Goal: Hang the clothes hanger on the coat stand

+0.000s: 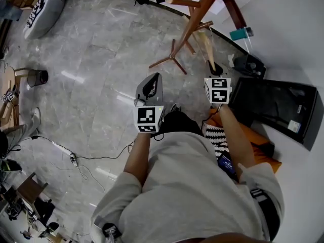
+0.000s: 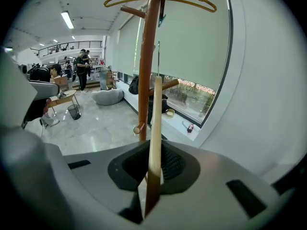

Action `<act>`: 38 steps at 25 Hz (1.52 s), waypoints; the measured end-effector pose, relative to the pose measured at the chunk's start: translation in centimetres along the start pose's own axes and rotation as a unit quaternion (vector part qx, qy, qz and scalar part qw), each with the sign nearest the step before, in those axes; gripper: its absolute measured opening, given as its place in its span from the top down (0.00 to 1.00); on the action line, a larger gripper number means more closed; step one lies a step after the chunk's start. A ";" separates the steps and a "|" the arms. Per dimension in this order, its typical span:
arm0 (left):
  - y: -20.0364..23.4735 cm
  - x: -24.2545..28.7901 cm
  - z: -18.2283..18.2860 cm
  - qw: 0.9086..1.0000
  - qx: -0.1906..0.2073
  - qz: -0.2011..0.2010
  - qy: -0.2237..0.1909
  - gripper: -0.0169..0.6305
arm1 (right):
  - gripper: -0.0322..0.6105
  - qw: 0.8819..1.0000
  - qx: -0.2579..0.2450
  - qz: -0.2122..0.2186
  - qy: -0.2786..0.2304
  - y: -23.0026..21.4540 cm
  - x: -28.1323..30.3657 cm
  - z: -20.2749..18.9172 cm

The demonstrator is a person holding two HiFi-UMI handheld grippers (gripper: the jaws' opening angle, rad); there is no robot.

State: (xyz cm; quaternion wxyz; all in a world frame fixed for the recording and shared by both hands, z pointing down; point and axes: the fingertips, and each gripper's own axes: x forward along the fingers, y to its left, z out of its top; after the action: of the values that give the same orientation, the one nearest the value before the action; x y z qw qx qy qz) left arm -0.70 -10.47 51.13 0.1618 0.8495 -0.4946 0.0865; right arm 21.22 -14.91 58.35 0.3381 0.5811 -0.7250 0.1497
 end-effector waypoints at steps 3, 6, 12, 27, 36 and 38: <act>0.5 -0.3 -0.2 1.000 -0.003 0.014 0.001 0.96 | 0.91 1.000 -0.007 0.007 0.010 0.0 1.3 0.0; 1.1 -0.8 -0.6 1.000 -0.008 0.028 0.007 0.96 | 0.91 1.000 -0.010 0.015 0.020 0.3 2.3 -0.2; 2.1 -1.2 -0.9 0.999 -0.009 0.048 0.008 0.96 | 0.91 0.999 -0.012 0.021 0.036 0.4 4.5 -1.3; 2.7 -2.7 -2.2 0.997 -0.014 0.077 0.021 0.96 | 0.91 0.997 0.001 0.034 0.069 1.5 7.3 -3.8; 3.1 -2.9 -2.1 0.996 -0.011 0.081 0.023 0.96 | 0.91 0.997 0.009 0.034 0.075 2.1 8.1 -4.7; 3.2 -3.0 -2.1 0.996 -0.013 0.082 0.023 0.96 | 0.91 0.997 0.010 0.034 0.075 2.3 8.2 -4.9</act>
State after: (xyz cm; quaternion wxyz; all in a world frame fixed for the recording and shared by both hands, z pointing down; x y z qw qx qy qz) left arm -4.95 -8.73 52.77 0.1760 0.8016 -0.5601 0.1128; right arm 19.83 -17.39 67.75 0.3809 0.5464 -0.7153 0.2115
